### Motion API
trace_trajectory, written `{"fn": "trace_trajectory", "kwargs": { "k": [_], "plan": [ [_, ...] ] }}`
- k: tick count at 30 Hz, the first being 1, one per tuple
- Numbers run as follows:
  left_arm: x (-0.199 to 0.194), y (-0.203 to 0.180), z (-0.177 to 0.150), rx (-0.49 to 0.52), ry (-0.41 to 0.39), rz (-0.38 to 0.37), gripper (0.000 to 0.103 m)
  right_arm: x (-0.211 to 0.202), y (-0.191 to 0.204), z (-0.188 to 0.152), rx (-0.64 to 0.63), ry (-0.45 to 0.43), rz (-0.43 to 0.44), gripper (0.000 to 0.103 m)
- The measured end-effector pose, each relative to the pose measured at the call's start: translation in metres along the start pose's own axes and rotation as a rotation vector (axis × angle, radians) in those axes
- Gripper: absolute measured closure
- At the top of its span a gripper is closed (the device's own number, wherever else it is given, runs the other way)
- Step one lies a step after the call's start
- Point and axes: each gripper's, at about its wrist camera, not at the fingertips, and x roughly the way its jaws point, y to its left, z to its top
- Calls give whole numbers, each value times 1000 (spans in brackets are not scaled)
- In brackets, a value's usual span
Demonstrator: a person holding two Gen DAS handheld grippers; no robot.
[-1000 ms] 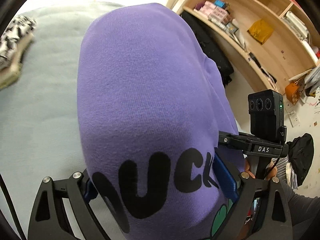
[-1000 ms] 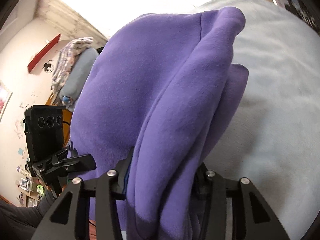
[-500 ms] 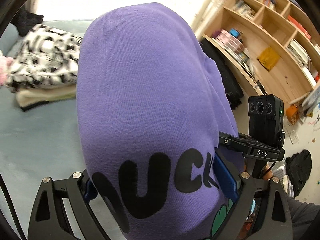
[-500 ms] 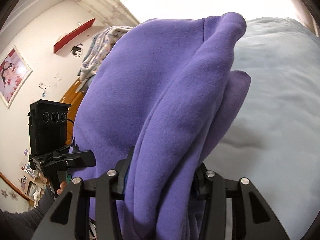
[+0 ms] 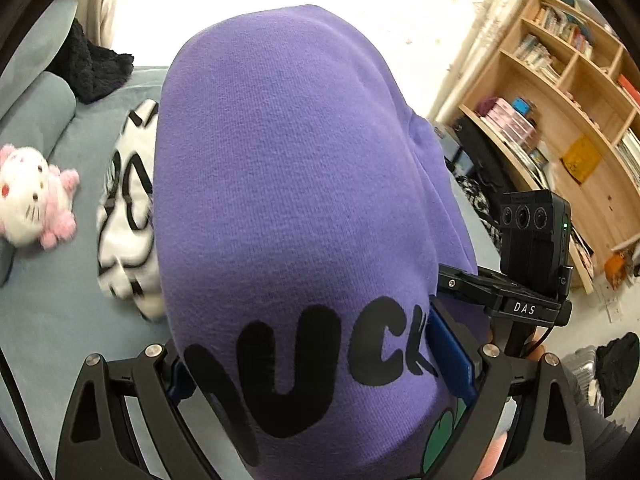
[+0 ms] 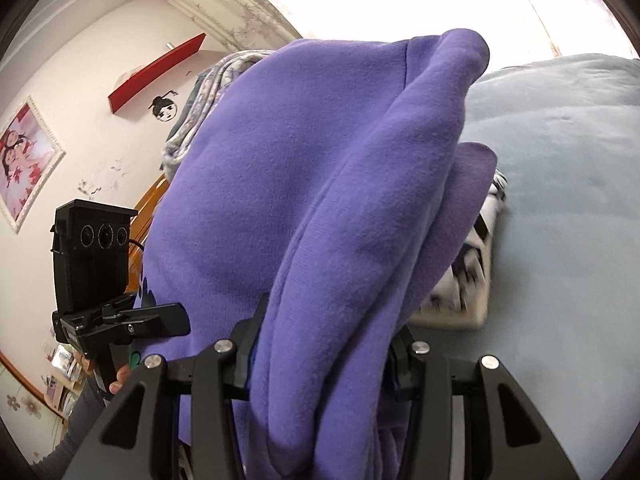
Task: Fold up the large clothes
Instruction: 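Carry the folded hoodie with both grippers toward the stack of folded clothes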
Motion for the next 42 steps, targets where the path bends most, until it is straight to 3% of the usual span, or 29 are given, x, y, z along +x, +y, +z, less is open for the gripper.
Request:
{"fn": "trace_trajectory", "kwargs": {
  "k": [4,10,14,17,19,24,29,32,35,39,41,42],
  "plan": [
    [25,46,42,8,7,11,8,52,-16,36,3,-5,-14,58],
    [76,109,94,32,53,50,8,108,-61,52,48,-7,6,58],
    [113,140,105,33,84,77,7,148,-95,57,98,17,3,58],
    [140,165,100,24,121,105,0,171,-115,51,132,45,-12,56],
    [145,174,95,34,103,71,0,172,-123,41,156,40,0,52],
    [143,177,87,63,70,42,0,173,-114,46,124,60,-17,45],
    [129,167,81,67,55,104,0,164,-104,54,103,114,-90,44],
    [114,155,77,89,31,175,0,141,-86,55,39,77,-161,44],
    [81,130,69,179,-68,294,0,112,-70,56,-14,3,-185,44],
    [46,101,63,235,-225,364,1,89,-47,61,-111,-126,-268,44],
    [37,85,62,255,-286,379,10,97,-32,65,-185,-134,-326,54],
    [38,77,64,269,-304,381,15,104,-27,67,-202,-127,-333,64]
  ]
}}
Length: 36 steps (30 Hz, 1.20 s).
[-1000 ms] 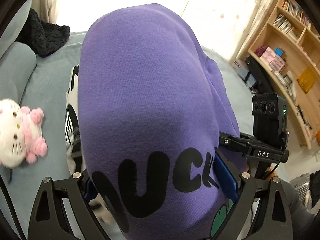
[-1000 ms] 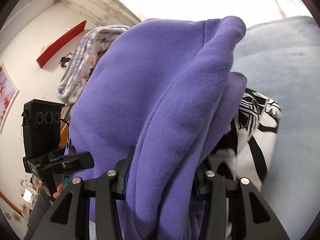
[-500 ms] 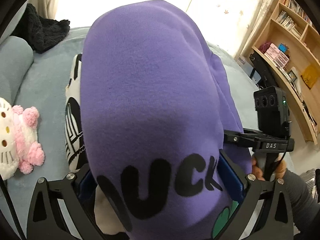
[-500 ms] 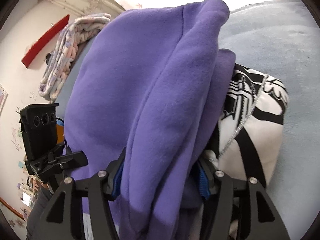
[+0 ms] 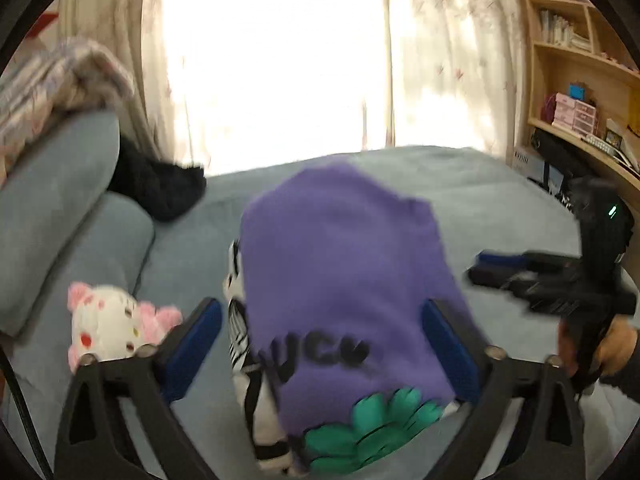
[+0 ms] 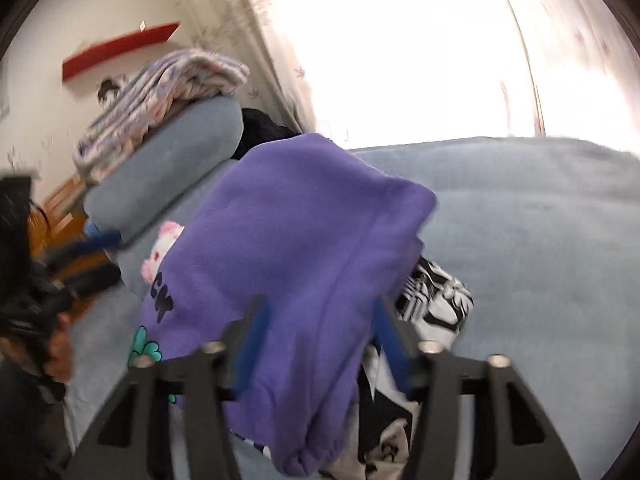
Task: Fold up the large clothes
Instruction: 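Carry the folded hoodie with both grippers toward the stack of folded clothes, then lower the hoodie onto the clothes stack and open both grippers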
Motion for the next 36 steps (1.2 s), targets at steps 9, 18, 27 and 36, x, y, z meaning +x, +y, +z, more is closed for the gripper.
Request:
{"fn": "trace_trajectory", "kwargs": {
  "k": [9,18,27,36],
  "plan": [
    [78,-17,2,57,142,206,58,69,-9,-2,9,116,-129,89],
    [94,15,-8,-118,152,146,20,80,-28,-2,45,139,-116,89],
    [82,4,-6,-114,150,187,18,64,-26,-6,70,153,-114,87],
    [49,-13,-5,-123,229,225,18,17,-10,-10,16,204,-179,85]
  ]
}}
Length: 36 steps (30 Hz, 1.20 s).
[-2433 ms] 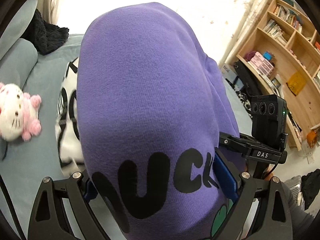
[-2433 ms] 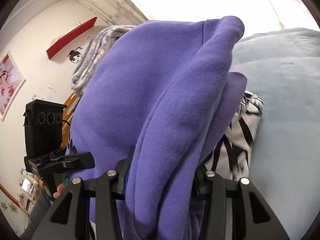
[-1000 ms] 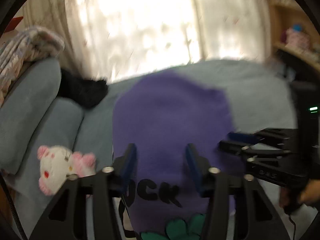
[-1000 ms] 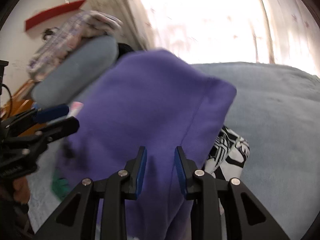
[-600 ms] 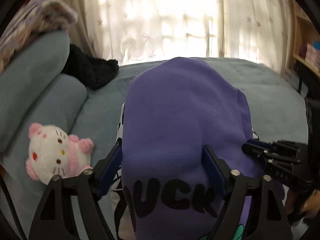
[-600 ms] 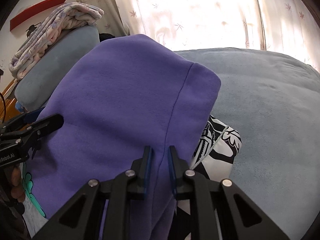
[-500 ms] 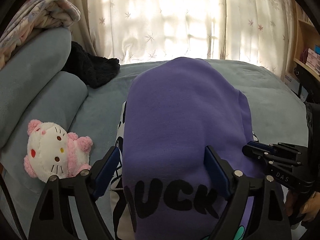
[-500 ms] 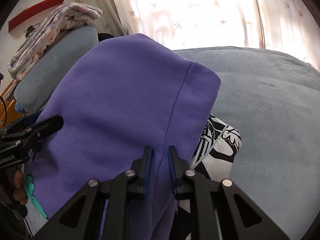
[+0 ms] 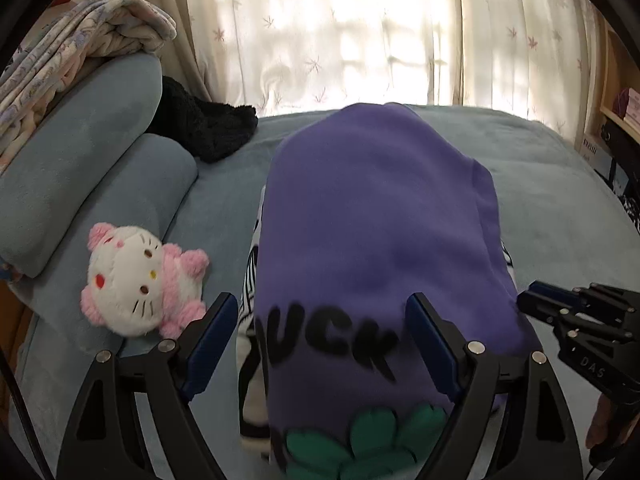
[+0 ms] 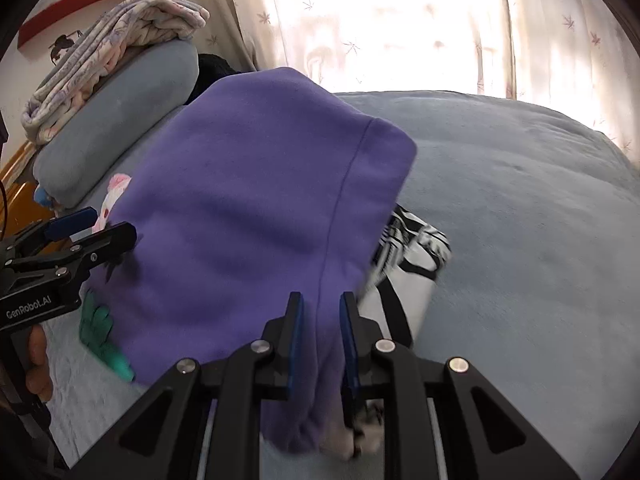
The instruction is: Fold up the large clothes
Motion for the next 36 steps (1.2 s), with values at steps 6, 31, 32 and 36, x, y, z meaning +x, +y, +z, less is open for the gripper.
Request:
{"fn": "trace_trajectory", "kwargs": {
  "k": [6,31,32,36],
  "plan": [
    [-38,-10,-16,-53,24,15,1,-35,-3,-14,5,65,-115,78],
    [-217,-105,-182,-26,88,-128,1,-315,-35,-166,-67,158,-252,55],
    [-222,-108,-184,-24,84,-138,1,-325,-37,-170,-67,150,-250,52],
    [-264,-135,-209,20,38,-135,1,-365,-40,-202,-69,116,-239,50]
  ]
}}
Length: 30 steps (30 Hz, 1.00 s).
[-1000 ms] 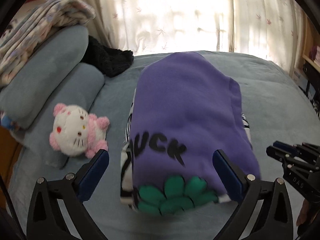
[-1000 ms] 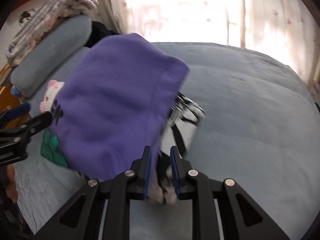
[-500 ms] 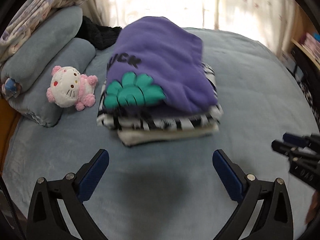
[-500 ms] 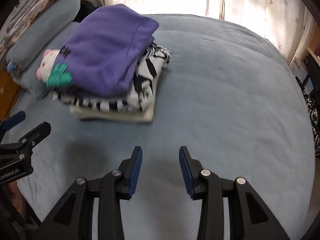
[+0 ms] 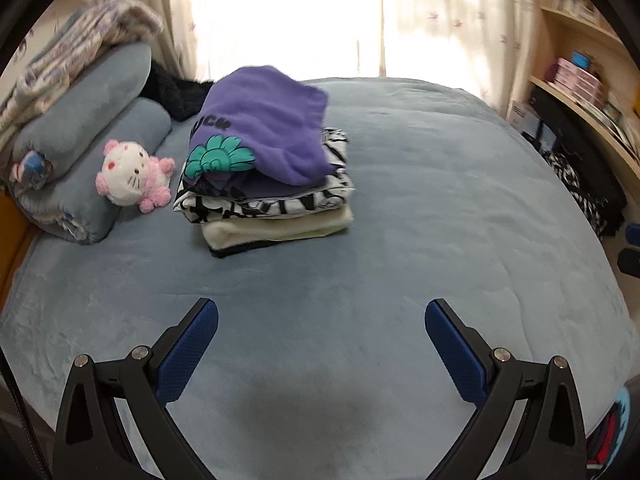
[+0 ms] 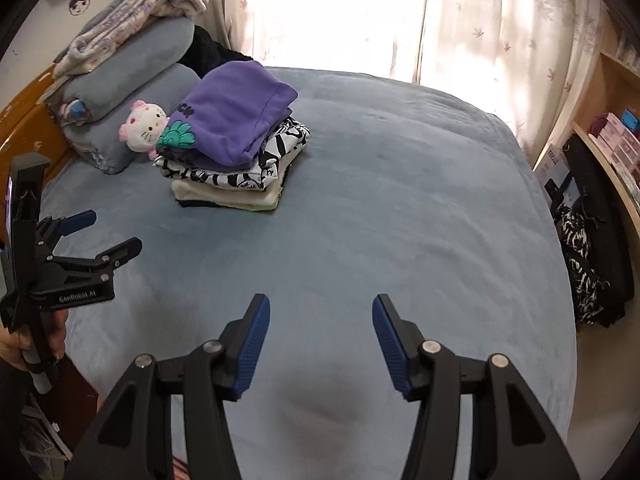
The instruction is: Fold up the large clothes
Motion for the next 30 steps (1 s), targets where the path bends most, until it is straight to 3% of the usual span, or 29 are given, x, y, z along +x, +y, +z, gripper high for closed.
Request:
{"fn": "trace_trajectory", "kwargs": {
  "k": [7,11,19,24,30],
  "plan": [
    [-56,-49,-46,25,-70,-9,1,-3,3,-59,51,-43,58,50],
    [-69,-69,-73,18,-112,27,1,-2,11,-90,79,-103,37,50],
    [-66,-89,-119,-63,-117,40,1,13,10,-142,211,-143,55,45],
    [-52,-91,-129,-107,-59,-16,1,19,5,-155,270,-137,61,42],
    [-47,-97,-133,-118,-43,-27,1,19,6,-163,262,-146,58,41]
  ]
}}
